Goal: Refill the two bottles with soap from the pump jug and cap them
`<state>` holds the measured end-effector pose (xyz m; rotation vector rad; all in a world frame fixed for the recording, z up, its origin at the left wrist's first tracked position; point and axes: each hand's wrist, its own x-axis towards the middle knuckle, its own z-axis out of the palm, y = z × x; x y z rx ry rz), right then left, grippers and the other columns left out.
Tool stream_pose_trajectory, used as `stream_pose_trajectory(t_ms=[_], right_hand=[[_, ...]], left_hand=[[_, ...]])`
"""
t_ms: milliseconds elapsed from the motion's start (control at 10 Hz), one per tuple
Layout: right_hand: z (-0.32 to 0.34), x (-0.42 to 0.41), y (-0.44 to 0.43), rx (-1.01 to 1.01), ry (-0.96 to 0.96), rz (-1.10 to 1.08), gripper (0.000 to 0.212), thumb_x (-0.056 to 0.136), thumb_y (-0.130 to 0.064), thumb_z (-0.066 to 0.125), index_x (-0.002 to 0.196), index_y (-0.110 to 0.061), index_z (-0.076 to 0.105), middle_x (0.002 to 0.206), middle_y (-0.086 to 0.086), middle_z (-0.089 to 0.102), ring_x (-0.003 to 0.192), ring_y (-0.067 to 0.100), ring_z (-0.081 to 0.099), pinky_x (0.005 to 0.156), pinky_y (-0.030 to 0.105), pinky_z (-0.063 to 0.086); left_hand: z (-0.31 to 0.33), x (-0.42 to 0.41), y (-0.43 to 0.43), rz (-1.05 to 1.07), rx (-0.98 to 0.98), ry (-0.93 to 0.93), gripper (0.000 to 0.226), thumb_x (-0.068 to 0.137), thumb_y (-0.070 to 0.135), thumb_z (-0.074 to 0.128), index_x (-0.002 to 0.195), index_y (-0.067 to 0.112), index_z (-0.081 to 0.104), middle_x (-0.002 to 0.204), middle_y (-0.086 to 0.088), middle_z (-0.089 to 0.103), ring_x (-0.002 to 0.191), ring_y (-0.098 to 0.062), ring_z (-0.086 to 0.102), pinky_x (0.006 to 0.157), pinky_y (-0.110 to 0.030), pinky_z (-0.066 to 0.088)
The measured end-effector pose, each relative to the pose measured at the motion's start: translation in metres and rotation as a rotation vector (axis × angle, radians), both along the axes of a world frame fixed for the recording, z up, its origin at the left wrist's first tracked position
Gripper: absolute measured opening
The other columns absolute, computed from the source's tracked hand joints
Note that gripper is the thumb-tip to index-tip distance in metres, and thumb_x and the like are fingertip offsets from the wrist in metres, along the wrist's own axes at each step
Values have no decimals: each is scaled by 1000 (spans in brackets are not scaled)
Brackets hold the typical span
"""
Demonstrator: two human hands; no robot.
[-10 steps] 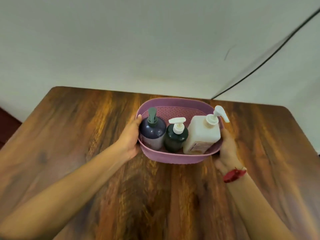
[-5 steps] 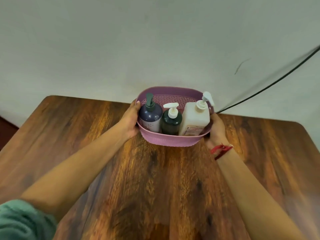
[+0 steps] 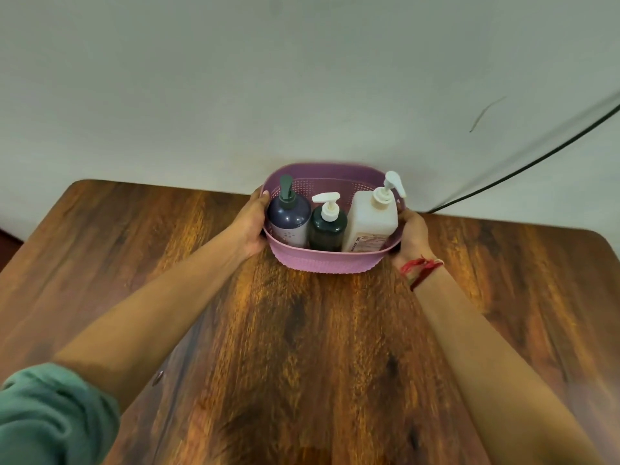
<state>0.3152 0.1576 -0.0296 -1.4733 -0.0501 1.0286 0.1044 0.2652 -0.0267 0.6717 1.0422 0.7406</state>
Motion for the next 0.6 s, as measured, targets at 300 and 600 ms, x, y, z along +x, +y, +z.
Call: stream_pose_trajectory(t_ms=[300, 600], right_hand=[[-4, 10, 4, -22, -117, 78, 27, 96, -19, 33, 79, -18, 53, 79, 0, 59, 74, 17, 56, 69, 30, 46], [4, 25, -11, -24, -149, 163, 47, 90, -35, 40, 129, -12, 54, 134, 12, 54, 128, 35, 47, 105, 51, 39]], left_hand=[[-6, 4, 12, -114, 108, 137, 37, 103, 21, 29, 138, 21, 40, 126, -8, 58, 114, -24, 57, 98, -41, 46], [-8, -11, 1, -144, 245, 362, 50, 98, 43, 35, 134, 10, 45, 126, -8, 59, 117, -26, 56, 101, -42, 45]])
